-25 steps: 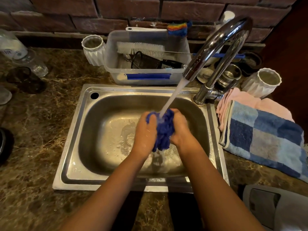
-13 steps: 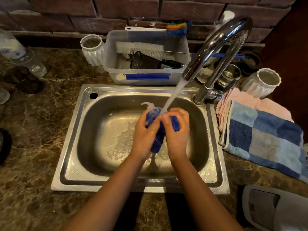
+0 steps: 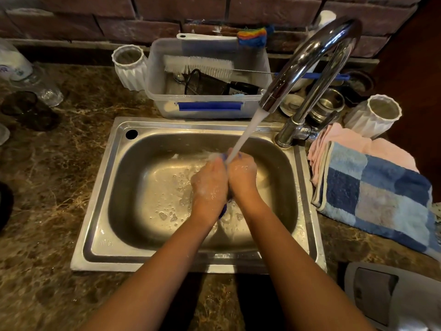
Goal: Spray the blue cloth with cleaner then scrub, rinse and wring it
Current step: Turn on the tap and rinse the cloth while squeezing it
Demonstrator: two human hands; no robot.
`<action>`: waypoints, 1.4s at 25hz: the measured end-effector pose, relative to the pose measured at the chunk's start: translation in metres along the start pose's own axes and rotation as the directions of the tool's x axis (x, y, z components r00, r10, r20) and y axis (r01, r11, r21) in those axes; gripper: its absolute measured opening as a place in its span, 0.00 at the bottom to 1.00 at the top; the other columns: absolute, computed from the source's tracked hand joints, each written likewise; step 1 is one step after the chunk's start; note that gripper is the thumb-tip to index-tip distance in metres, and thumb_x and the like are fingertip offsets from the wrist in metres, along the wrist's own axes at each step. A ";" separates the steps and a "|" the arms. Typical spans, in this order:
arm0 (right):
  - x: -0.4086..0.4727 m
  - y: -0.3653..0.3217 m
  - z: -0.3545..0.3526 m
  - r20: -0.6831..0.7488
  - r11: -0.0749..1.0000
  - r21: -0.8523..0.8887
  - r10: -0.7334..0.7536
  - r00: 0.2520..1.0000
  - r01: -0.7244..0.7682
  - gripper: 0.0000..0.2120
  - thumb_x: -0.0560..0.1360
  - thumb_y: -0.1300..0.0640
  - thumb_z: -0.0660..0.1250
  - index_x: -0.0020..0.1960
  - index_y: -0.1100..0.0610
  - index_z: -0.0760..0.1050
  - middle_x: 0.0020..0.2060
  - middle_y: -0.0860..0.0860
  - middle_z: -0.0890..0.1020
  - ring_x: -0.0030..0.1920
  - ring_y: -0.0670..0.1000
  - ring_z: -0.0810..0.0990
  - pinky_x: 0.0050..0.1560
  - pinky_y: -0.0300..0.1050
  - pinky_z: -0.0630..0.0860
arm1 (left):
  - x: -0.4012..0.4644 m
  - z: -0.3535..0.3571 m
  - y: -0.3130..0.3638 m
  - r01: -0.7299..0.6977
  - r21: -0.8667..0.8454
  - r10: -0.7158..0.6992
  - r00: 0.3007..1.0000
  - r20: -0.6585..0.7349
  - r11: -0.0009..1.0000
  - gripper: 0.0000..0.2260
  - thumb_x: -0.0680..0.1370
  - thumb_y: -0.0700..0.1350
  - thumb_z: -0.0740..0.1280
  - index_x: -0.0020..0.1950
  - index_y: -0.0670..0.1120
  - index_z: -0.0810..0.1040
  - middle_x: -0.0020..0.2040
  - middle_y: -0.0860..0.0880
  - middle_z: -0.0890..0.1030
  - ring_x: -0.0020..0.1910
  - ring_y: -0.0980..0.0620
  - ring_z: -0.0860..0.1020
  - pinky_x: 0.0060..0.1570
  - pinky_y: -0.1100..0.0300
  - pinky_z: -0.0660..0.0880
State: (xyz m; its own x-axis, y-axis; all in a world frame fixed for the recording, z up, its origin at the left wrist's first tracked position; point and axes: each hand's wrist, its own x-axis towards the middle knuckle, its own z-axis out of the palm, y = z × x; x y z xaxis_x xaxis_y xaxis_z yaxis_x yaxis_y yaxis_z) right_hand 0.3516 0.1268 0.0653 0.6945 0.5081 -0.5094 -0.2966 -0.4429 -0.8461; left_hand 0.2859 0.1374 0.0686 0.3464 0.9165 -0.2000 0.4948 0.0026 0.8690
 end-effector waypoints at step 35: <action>-0.005 0.010 -0.007 0.080 0.948 0.314 0.024 0.996 -0.048 0.09 0.77 0.55 0.54 0.51 0.56 0.71 0.40 0.55 0.75 0.42 0.53 0.77 0.47 0.48 0.76 | -0.007 -0.005 -0.022 0.297 -0.409 -0.213 0.947 0.239 0.863 0.10 0.79 0.49 0.56 0.54 0.48 0.74 0.47 0.47 0.81 0.44 0.51 0.81 0.45 0.55 0.78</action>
State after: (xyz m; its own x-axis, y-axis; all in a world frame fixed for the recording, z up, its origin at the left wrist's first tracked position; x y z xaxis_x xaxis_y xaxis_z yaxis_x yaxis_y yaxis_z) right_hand 0.3500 0.1144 0.0602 0.6323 0.5549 -0.5406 -0.5206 -0.2125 -0.8270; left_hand 0.2689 0.1331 0.0529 0.4127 0.7724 -0.4828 0.2042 0.4382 0.8754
